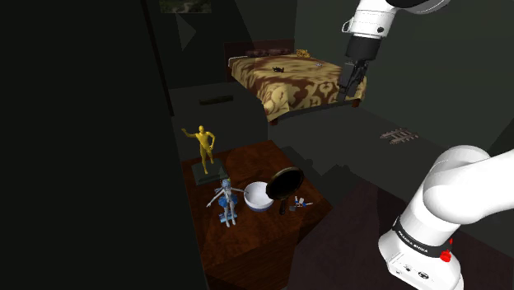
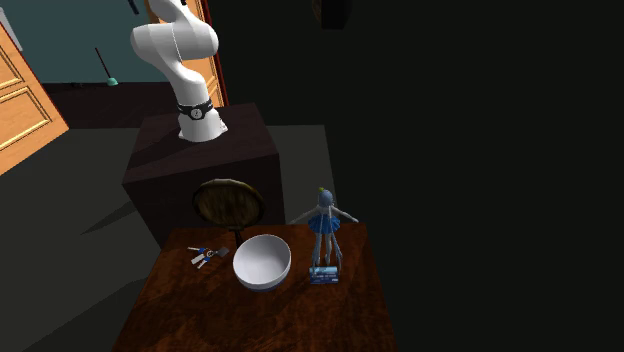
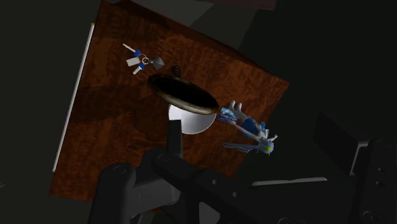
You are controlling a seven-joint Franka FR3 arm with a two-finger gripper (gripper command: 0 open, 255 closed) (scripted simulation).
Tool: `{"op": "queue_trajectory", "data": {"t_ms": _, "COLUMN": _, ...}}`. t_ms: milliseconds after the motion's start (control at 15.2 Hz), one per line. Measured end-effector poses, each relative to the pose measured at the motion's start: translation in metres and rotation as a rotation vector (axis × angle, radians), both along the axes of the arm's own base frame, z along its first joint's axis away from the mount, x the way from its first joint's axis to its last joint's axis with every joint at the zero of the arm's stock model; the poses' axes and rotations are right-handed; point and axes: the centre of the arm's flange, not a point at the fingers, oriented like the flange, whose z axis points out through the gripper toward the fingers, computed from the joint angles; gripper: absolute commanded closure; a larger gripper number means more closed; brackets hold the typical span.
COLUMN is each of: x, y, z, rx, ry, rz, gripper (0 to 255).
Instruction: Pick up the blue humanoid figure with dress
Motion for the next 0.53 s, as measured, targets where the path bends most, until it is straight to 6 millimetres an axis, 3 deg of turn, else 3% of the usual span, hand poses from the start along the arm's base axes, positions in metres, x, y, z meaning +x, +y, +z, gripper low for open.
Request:
{"op": "queue_trajectory", "data": {"t_ms": 132, "x": 0.004, "y": 0.004, "z": -0.003, "rx": 0.001, "ry": 0.006, "rz": -0.008, "gripper": 0}}
{"op": "queue_trajectory", "data": {"t_ms": 528, "x": 0.056, "y": 0.04, "z": -0.046, "rx": 0.011, "ry": 0.076, "rz": -0.105, "gripper": 0}}
